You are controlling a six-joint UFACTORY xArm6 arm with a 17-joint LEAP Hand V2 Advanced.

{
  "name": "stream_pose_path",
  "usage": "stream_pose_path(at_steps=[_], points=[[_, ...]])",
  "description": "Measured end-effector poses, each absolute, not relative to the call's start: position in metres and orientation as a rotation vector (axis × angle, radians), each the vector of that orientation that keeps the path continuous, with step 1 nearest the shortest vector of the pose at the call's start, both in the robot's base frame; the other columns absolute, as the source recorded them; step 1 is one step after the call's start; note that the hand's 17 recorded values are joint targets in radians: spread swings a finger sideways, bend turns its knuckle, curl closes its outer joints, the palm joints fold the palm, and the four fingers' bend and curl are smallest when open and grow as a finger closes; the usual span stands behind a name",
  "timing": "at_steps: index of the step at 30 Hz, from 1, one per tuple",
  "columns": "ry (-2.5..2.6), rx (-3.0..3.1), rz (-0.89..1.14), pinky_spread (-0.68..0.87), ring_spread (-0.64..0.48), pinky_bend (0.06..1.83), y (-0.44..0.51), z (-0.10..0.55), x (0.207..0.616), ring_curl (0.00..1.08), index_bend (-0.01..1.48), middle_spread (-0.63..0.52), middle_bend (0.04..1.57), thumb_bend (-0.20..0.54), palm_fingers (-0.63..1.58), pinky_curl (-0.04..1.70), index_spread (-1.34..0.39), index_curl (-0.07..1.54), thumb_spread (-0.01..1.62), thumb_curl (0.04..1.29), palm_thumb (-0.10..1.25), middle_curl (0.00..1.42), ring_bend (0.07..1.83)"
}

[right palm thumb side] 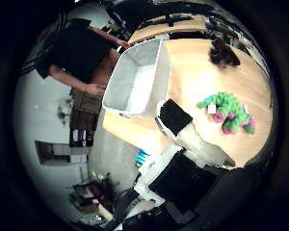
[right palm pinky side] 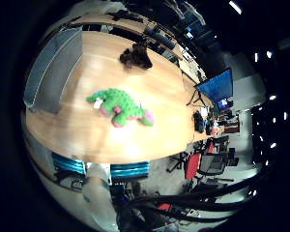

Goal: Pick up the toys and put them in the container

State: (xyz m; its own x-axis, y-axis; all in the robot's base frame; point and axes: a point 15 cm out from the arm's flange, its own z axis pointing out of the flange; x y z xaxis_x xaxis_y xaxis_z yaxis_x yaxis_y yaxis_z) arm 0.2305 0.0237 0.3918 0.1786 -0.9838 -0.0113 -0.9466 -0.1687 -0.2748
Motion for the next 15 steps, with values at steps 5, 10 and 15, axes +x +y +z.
stream_pose_path(at_steps=[5,10,15], points=[[1.867,-2.242,-0.240,0.31,-0.13,0.53,0.0239,0.3906,0.2285,0.18,0.17,-0.17,0.30,-0.023,0.40,0.14,-0.47,0.31,1.09,0.27,0.46,0.37,0.59],[1.873,-2.245,-0.236,0.31,-0.13,0.53,0.0226,0.3897,0.2272,0.19,0.17,-0.17,0.30,-0.023,0.40,0.14,-0.47,0.31,1.09,0.27,0.46,0.37,0.60],[1.881,-2.239,-0.237,0.31,-0.14,0.53,0.0210,0.3895,0.2278,0.18,0.17,-0.18,0.31,-0.023,0.40,0.13,-0.47,0.31,1.09,0.27,0.46,0.37,0.59]])
